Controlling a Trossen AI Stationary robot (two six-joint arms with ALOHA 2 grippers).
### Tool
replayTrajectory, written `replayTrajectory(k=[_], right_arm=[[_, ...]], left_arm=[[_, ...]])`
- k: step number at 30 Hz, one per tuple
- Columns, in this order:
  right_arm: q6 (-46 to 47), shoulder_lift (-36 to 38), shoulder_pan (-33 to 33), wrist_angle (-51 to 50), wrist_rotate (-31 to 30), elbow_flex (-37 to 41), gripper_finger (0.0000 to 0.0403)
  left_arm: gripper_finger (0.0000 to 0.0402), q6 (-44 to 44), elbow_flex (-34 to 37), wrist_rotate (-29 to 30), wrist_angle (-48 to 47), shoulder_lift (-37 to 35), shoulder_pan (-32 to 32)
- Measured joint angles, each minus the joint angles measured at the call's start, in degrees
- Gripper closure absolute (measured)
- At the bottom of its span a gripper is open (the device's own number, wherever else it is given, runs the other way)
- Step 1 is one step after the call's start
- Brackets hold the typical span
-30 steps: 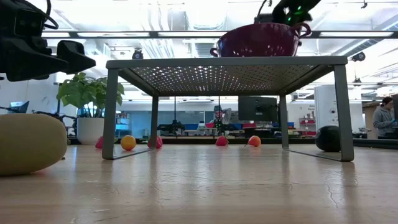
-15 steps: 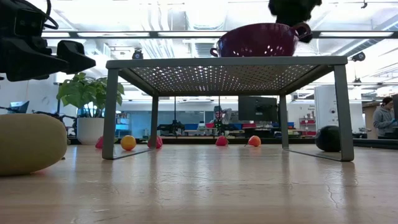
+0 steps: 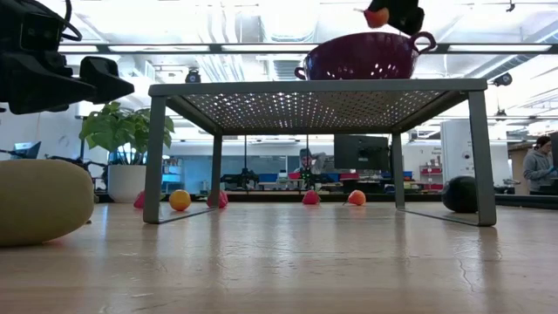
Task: Pick & Place Fruit
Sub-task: Put the pear in the purple strainer bowl on the shelf
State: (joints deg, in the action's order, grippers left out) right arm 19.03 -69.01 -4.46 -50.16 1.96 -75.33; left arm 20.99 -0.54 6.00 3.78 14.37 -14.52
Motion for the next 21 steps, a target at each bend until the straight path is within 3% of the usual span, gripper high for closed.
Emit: replayTrajectory(k=[10,21], right_arm=[[-0.2,-6.8,0.6,-0.6,-2.1,0.1,0.0287],[-1.0,-12.1,0.6,-2.7,-2.1,0.1,0.0274]], left_arm=[[0.011,0.0,0.0,0.0,0.0,0.0,0.0],[0.011,0.0,0.0,0.0,0.0,0.0,0.0]])
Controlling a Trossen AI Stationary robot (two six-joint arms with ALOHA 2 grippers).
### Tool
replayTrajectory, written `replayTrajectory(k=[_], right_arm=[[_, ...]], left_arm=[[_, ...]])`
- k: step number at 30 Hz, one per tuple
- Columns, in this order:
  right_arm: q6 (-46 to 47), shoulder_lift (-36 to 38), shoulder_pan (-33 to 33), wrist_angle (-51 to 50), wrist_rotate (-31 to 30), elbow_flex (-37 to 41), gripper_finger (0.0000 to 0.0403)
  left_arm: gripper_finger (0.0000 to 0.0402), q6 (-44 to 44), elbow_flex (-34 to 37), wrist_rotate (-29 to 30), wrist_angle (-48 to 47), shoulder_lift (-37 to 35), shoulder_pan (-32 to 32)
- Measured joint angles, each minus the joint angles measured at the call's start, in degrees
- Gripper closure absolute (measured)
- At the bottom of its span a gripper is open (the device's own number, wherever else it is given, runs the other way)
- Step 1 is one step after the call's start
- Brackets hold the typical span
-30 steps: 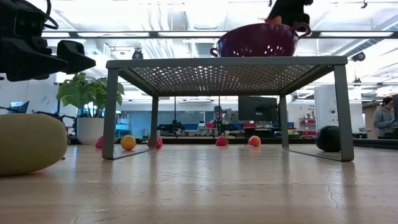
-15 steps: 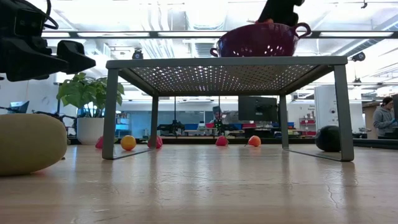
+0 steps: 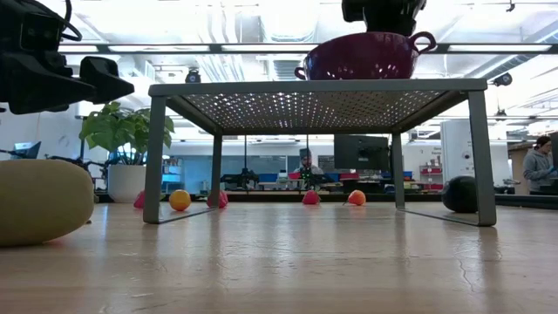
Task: Pick & Place Fruit
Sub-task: Put the pear in the purple strainer bowl on the shelf, then put the blackberry in the purple strainer bowl on the shelf
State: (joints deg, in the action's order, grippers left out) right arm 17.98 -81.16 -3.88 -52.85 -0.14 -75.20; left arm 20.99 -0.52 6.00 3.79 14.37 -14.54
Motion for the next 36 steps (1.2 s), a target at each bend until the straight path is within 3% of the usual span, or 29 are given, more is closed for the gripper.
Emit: replayTrajectory(k=[8,17,25,36], right_arm=[[0.0,-0.2,0.0,-1.3,-0.4,0.0,0.0285],[0.0,0.0,0.0,-2.5,-0.5,0.0,0.0226],[-0.5,0.0,0.0,-2.4,-0.6,0.1,0.0203],[-5.7,0.4,0.3,-0.7,-0.7,-5.1,0.0222]], left_arm=[[0.011,0.0,0.0,0.0,0.0,0.0,0.0],[0.011,0.0,0.0,0.0,0.0,0.0,0.0],[0.011,0.0,0.0,0.0,0.0,0.0,0.0],[0.011,0.0,0.0,0.0,0.0,0.0,0.0]])
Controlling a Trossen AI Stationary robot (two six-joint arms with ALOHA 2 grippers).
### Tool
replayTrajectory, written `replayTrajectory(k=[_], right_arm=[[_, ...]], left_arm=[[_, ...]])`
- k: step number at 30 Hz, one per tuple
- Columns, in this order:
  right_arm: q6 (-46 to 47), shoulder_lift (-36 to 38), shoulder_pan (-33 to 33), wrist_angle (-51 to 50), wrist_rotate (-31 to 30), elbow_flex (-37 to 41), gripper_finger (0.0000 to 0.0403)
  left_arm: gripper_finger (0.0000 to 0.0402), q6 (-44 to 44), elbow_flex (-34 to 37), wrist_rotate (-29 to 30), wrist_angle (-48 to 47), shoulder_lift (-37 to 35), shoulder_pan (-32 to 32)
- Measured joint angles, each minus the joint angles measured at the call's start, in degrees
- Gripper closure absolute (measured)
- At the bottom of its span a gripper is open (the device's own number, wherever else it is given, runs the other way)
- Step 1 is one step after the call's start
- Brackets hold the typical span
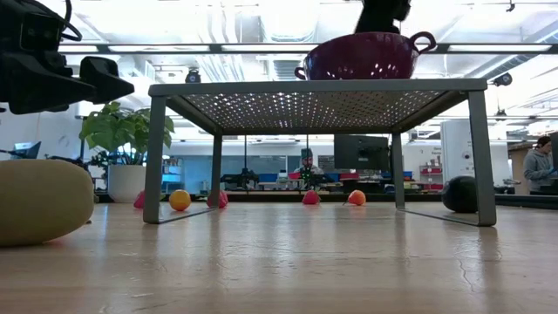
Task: Pick & Place Fruit
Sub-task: Put the blackberry in the purple strainer bowl on the shelf
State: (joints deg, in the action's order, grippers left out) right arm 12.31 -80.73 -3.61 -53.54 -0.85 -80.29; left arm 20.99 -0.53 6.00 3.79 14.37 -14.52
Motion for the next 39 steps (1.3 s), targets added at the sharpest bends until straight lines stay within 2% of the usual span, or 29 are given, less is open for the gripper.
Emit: replayTrajectory(k=[7,13,23,31,39], right_arm=[[-3.3,0.0,4.2,0.9,0.0,-3.9,0.0258],[-1.9,0.0,10.5,0.6,-0.1,-5.2,0.0292],[10.6,0.0,25.6,-0.2,-1.1,-3.7,0.033],[26.8,0.0,39.8,-0.2,-9.0,-2.0,0.0339],[42.9,-0.1,52.9,-0.2,-17.0,2.9,0.031]], left_arm=[[0.011,0.0,0.0,0.0,0.0,0.0,0.0],[0.011,0.0,0.0,0.0,0.0,0.0,0.0],[0.011,0.0,0.0,0.0,0.0,0.0,0.0],[0.011,0.0,0.0,0.0,0.0,0.0,0.0],[0.011,0.0,0.0,0.0,0.0,0.0,0.0]])
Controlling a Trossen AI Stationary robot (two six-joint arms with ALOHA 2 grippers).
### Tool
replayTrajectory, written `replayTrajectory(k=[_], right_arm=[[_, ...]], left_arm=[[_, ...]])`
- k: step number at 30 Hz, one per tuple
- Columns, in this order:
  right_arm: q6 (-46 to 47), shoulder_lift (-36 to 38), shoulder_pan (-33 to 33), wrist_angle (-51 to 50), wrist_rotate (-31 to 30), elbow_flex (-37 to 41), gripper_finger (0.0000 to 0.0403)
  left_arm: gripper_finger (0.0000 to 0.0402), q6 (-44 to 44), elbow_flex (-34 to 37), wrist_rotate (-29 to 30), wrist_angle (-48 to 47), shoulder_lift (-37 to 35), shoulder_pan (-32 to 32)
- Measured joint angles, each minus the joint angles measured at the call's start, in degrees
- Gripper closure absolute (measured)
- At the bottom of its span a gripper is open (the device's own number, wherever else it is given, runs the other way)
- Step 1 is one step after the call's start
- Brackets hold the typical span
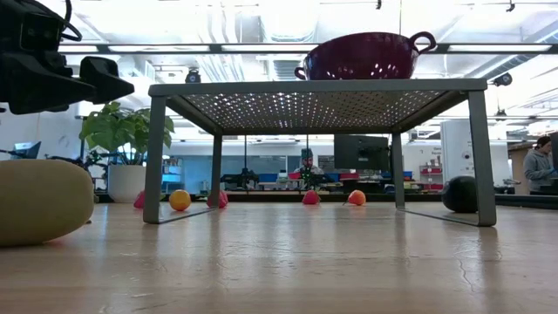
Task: Pick & Place Fruit
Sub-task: Put the blackberry in the purple strainer bowl on the shelf
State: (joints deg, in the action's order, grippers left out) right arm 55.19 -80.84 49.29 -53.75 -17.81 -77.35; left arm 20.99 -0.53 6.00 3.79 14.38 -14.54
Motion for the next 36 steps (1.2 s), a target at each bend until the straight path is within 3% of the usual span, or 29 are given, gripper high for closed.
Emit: replayTrajectory(k=[5,11,23,36], right_arm=[[11.5,0.0,5.7,0.4,-2.0,4.9,0.0293],[18.9,0.0,8.5,1.8,-3.4,10.5,0.0271],[21.4,0.0,9.3,19.8,-1.4,22.9,0.0229],[21.4,0.0,11.0,20.1,-2.8,28.3,0.0208]], left_arm=[[0.011,0.0,0.0,0.0,0.0,0.0,0.0],[0.011,0.0,0.0,0.0,0.0,0.0,0.0],[0.011,0.0,0.0,0.0,0.0,0.0,0.0],[0.011,0.0,0.0,0.0,0.0,0.0,0.0]])
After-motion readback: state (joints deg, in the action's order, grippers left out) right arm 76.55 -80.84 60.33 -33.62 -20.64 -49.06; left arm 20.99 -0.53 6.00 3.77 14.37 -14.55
